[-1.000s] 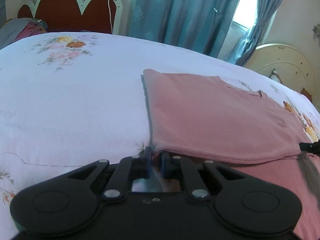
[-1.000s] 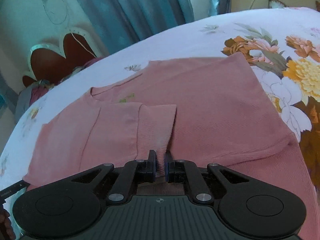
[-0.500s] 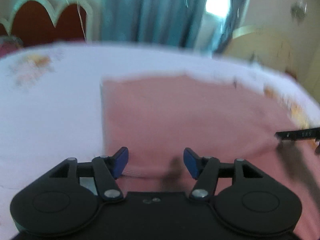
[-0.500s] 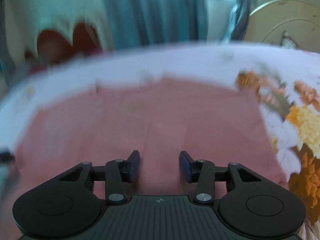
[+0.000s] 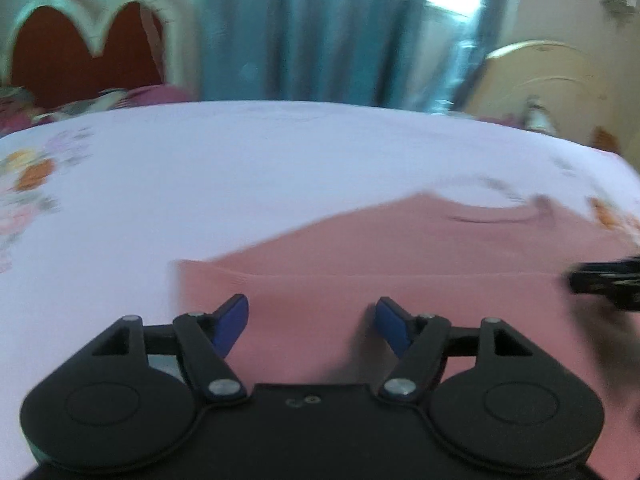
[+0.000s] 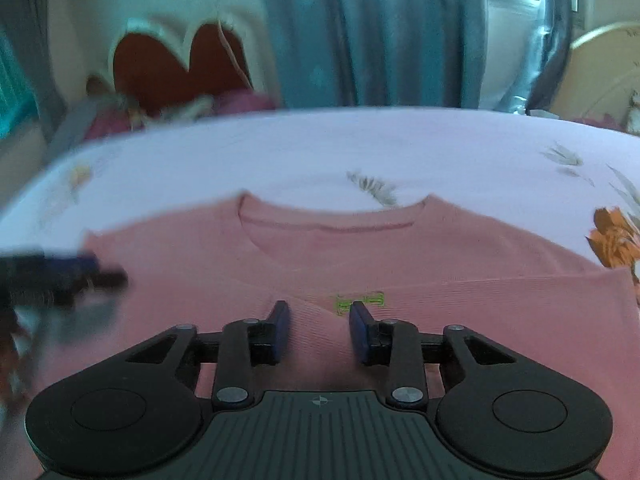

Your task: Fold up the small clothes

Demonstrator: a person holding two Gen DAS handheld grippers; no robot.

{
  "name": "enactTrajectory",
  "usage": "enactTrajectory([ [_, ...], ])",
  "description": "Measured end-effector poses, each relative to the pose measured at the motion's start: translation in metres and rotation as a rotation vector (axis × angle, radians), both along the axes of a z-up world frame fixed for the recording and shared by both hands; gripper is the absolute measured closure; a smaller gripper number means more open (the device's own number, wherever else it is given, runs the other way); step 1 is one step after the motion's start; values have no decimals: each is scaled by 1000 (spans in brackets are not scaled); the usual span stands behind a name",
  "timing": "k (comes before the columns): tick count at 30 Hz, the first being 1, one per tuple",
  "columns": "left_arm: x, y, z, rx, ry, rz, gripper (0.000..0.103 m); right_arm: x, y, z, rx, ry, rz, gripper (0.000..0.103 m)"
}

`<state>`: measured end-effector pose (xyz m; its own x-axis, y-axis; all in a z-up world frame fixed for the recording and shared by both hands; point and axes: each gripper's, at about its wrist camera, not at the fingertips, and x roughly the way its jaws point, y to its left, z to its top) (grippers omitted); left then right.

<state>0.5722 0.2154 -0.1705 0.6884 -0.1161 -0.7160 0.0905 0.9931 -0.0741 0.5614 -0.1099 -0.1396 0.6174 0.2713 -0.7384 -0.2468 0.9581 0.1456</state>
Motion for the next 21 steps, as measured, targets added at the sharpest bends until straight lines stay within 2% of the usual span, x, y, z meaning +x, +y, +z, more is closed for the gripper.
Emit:
enactTrajectory([
  [1,-5,16,1,-57,-14,7,42,1,-12,-2,-15,-2,-76,70],
  [2,-10,25,3,-83,-19,39,39,3,-25,-2,-21,6,-145,70],
  [4,-20,28,9,-53,-27,87,36,-2,-35,7,2,-16,-172,70],
  [6,-36,15,16,-90,-63,56,32,-9,-26,17,58,-43,-129,70],
  [8,-48,-12,20,-111,-83,-13,23,-20,-3,21,107,-56,-46,70],
  [11,-65,-56,16,-74,-75,-108,23,-33,36,16,112,-24,88,70],
  [14,-80,-73,6,-15,-65,-152,23,-46,45,7,66,-25,135,70],
  [16,-89,-64,0,38,-62,-130,23,-48,25,6,75,-26,101,70],
  [17,-93,-54,-2,52,-59,-108,22,-49,11,6,20,-33,34,70],
  [18,-97,-41,-3,67,-51,-76,23,-52,-3,7,7,-35,-7,70],
  [19,-103,-28,-4,63,-49,-54,23,-53,-25,7,36,-20,-55,70],
  [20,-109,-16,-4,27,-55,-61,23,-55,-39,7,51,-6,-87,71],
  [21,-114,-10,-3,7,-60,-62,23,-56,-48,6,5,6,-126,70],
])
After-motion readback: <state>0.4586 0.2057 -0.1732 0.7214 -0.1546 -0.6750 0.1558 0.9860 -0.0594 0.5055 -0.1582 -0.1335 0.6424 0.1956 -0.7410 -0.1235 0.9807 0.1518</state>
